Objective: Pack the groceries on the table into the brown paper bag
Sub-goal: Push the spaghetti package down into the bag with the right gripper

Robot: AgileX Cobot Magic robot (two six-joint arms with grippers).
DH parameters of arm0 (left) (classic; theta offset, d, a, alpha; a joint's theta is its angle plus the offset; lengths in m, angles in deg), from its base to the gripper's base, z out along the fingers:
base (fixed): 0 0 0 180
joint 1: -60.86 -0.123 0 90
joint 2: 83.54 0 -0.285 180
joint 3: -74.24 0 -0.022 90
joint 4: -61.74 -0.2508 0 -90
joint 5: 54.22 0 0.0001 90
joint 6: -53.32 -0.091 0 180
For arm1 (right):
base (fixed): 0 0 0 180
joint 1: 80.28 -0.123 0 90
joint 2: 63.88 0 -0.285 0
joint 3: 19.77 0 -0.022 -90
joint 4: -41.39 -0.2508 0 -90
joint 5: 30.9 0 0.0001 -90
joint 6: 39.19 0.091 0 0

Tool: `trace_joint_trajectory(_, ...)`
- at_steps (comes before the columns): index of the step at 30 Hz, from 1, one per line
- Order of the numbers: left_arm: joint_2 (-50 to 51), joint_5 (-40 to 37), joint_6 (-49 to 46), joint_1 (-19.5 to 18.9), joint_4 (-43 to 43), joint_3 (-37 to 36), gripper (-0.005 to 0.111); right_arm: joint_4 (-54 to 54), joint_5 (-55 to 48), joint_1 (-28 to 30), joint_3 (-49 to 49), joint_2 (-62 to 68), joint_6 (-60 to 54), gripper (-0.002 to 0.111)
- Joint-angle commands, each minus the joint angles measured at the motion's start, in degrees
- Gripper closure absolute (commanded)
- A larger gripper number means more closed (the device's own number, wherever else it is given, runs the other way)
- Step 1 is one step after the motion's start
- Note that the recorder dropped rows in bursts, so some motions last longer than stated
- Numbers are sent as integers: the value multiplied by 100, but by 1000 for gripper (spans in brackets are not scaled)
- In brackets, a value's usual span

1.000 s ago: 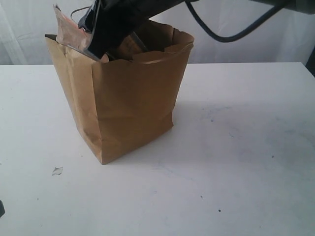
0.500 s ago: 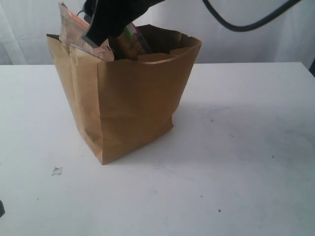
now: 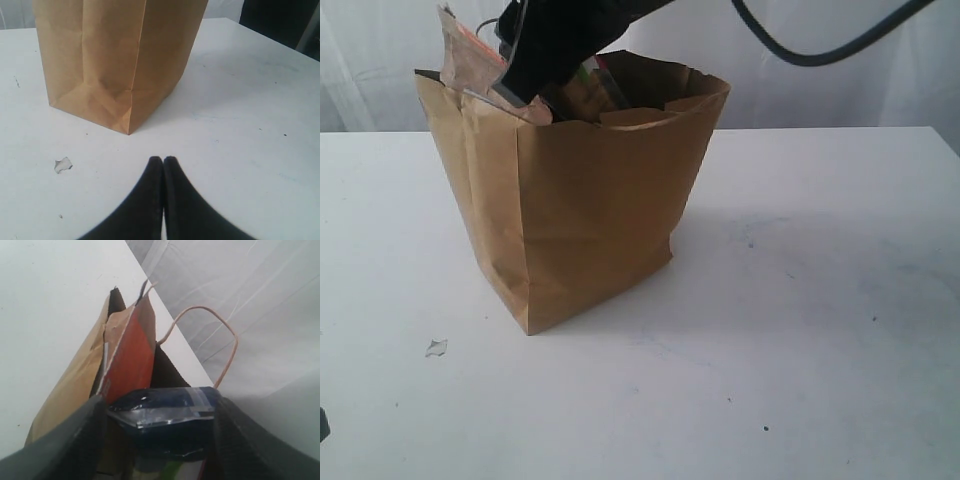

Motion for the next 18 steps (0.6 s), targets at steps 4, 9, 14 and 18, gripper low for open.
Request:
trace_joint_trajectory(4, -26, 22, -3, 30, 32, -14, 107, 4, -38, 29, -36, -54, 24, 45)
trace_joint_trajectory(9, -26, 22, -3, 30, 32, -14, 107, 4, -15, 29, -36, -54, 145, 43)
trace_joint_trajectory(14, -26, 22, -3, 30, 32, -14, 107, -6, -82, 19, -36, -54, 155, 41)
trace_joint_trajectory(18, -26, 22, -3, 30, 32, -14, 107, -6, -116, 19, -36, -54, 169, 41)
